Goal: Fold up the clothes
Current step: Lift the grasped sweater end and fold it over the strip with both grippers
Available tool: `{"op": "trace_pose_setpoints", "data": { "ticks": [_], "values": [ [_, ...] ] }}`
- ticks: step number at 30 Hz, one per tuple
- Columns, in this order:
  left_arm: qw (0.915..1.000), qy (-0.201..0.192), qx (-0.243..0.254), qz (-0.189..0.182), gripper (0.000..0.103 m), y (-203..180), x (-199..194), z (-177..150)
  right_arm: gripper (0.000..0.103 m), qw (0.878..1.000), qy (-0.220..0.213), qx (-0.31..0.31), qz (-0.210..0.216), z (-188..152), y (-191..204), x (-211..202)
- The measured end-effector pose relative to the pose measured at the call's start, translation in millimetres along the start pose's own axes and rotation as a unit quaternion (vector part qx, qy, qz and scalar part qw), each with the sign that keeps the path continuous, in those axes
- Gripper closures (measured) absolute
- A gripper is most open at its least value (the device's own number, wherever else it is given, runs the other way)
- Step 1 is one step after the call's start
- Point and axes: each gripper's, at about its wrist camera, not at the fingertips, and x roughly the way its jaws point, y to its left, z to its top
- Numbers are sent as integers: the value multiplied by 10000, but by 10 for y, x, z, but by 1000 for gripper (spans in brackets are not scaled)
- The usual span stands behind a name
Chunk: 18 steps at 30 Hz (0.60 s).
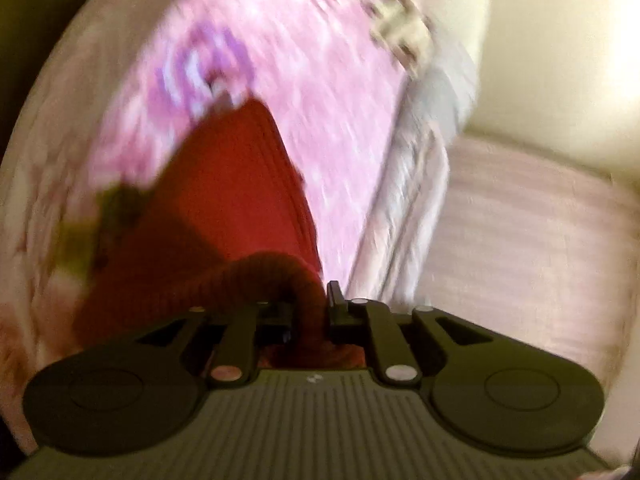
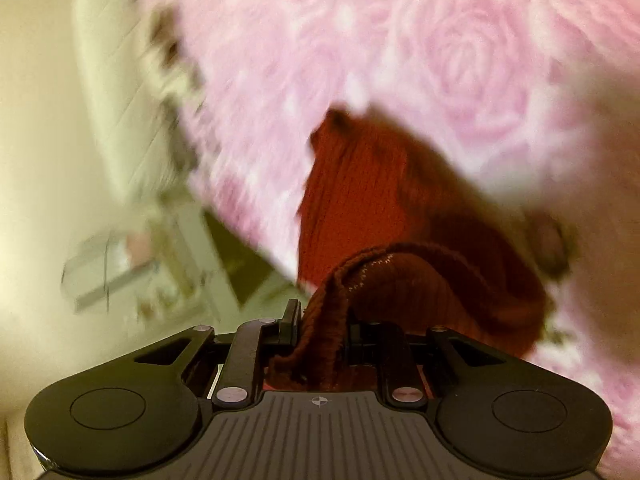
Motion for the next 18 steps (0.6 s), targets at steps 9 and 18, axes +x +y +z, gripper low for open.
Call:
{"op": "trace_pose_setpoints", "data": {
  "ticks": [9,18],
  "values": [
    [9981,-501,302,176,76,18,116,372,27,9911,-1083,-531,560,217,-6,188],
    [9591,-873,2535,905,61,-329,-186,200,27,8869,-1388,-4377,-507,-370,531,21]
  ]
}}
